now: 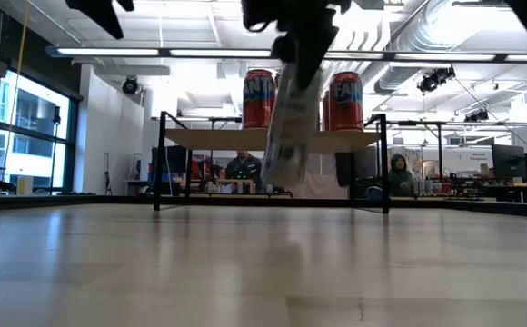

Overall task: Place canned beverage on shelf
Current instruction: Put the right white soda can on the shelf

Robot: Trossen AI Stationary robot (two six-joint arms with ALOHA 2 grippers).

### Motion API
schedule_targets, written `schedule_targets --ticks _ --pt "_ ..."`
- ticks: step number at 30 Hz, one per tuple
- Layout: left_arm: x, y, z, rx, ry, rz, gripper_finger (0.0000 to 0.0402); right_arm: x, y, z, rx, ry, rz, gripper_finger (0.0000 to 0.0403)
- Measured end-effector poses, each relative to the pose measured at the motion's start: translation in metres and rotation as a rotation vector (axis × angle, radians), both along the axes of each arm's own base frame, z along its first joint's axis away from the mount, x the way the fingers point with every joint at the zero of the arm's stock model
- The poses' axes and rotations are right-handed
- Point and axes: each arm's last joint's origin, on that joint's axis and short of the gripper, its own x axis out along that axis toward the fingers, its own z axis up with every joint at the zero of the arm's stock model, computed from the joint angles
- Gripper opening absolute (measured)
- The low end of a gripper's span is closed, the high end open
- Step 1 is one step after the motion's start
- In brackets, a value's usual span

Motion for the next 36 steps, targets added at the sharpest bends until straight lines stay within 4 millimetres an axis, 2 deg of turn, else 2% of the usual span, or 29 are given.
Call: schedule_targets --ticks 6,10,14,23,36 --pt "-0.006 -0.003 -0.003 0.002 0.065 -0.029 0.0337 0.019 -0.009 -0.021 -0.002 0.04 -0.007 0.0252" --pt "-0.016 -0.001 -0.018 0.001 0.142 -0.034 0.0337 0.028 -0.011 -0.03 0.021 0.047 -0.009 0.0252" --pt "-0.032 0.003 -0.03 -0.006 0.142 0.004 0.0337 0.03 -0.01 -0.031 0.032 0.042 -0.007 0.0252" --pt "-0.059 0.014 -0.031 0.036 -0.012 0.119 0.0337 0.033 -0.018 -0.03 0.115 0.003 -0.047 0.0252" --pt "-0.057 0.016 -0.023 0.105 -0.145 0.115 0.0337 0.036 -0.026 -0.029 0.114 -0.036 -0.085 0.0257"
